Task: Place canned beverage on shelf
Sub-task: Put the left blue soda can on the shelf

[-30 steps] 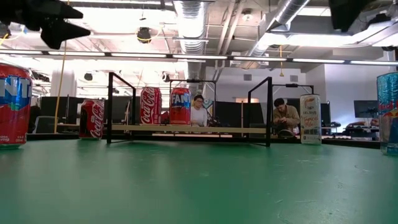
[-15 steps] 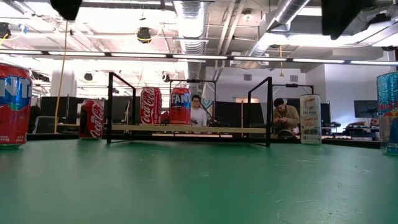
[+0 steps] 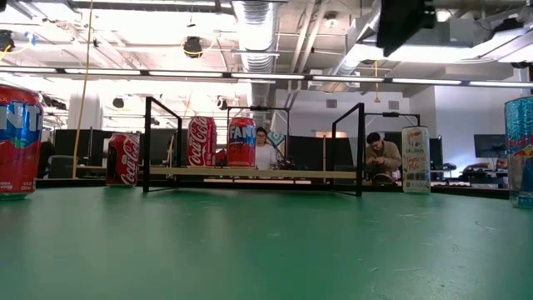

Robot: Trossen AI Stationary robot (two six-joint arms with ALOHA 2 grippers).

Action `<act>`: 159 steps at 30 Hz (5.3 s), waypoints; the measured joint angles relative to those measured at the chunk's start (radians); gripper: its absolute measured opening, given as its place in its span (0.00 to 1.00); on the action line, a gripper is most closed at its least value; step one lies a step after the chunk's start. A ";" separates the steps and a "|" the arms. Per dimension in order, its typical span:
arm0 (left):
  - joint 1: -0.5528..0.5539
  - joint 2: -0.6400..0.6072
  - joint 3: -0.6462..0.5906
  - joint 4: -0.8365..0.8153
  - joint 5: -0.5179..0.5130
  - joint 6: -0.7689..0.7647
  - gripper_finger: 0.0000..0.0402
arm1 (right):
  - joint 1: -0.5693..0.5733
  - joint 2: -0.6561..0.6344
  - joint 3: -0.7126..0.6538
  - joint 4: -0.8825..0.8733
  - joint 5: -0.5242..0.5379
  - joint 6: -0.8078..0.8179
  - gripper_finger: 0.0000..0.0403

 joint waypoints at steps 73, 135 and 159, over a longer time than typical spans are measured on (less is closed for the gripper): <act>-0.176 0.328 -0.133 0.091 0.112 0.051 0.85 | -0.152 0.001 0.000 0.048 -0.022 -0.280 0.46; 1.178 0.563 0.296 0.059 0.216 1.115 0.54 | -0.152 0.011 0.000 0.450 0.001 -0.254 0.46; 1.284 0.788 0.524 -0.113 0.193 1.181 0.73 | -0.135 0.011 0.000 0.433 0.000 -0.246 0.46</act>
